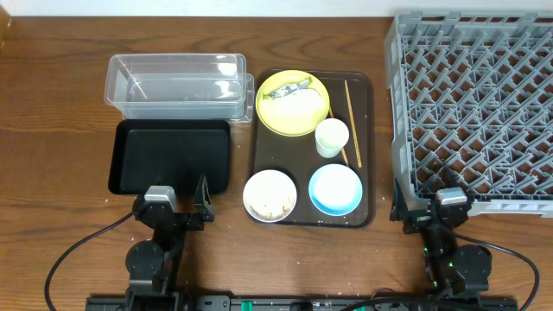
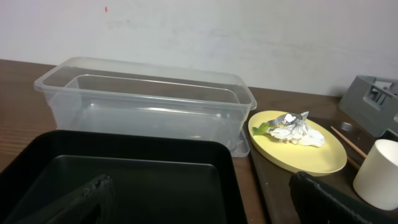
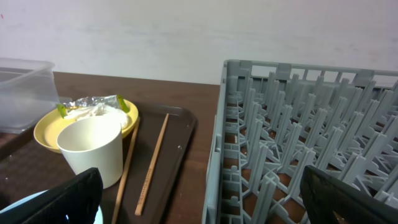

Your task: Sort waste into correct bins and load items into the dishwasher rack

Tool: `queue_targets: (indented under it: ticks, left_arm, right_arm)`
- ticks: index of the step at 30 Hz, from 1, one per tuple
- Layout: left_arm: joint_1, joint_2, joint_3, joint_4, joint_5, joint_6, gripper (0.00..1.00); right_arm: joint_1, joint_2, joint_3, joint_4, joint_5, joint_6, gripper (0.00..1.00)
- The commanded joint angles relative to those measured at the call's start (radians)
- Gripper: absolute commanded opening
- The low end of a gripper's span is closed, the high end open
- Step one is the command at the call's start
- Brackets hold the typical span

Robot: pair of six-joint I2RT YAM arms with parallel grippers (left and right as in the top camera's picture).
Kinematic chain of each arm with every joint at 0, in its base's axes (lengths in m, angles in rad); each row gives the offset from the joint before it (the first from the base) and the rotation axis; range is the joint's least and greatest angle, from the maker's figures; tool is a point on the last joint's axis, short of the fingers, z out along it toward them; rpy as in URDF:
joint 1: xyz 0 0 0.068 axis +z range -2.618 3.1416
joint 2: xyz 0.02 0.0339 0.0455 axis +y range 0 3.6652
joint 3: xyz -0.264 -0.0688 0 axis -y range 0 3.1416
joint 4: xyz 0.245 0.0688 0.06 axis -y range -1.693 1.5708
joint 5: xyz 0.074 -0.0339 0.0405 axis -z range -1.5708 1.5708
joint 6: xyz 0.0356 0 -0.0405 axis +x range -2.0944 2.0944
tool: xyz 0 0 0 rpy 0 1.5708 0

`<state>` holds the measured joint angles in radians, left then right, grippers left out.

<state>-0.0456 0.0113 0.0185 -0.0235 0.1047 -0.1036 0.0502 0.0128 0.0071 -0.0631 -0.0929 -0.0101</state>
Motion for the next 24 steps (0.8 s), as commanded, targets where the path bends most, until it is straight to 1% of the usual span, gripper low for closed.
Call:
queue_targets:
  ticks: [1, 8, 15, 18, 24]
  left_arm:
    - [0.006, -0.007, -0.014, -0.038, 0.015, 0.01, 0.92]
    - [0.006, -0.007, -0.014, -0.027, 0.016, 0.009, 0.92]
    - [0.006, -0.007, -0.014, 0.044, 0.016, 0.01, 0.92]
    - [0.006, -0.007, -0.009, 0.047, 0.017, 0.009, 0.92]
    - [0.006, 0.004, 0.046, 0.048, 0.019, 0.01, 0.92]
  right_arm:
    - [0.009, -0.006, -0.002, 0.0, 0.006, 0.014, 0.99]
    - [0.009, -0.006, -0.002, 0.008, 0.015, 0.012, 0.99]
    - [0.009, -0.006, -0.002, 0.045, 0.018, -0.013, 0.99]
    - [0.009, -0.006, -0.002, 0.051, 0.017, -0.013, 0.99]
    - [0.009, -0.006, 0.029, 0.053, 0.01, -0.013, 0.99]
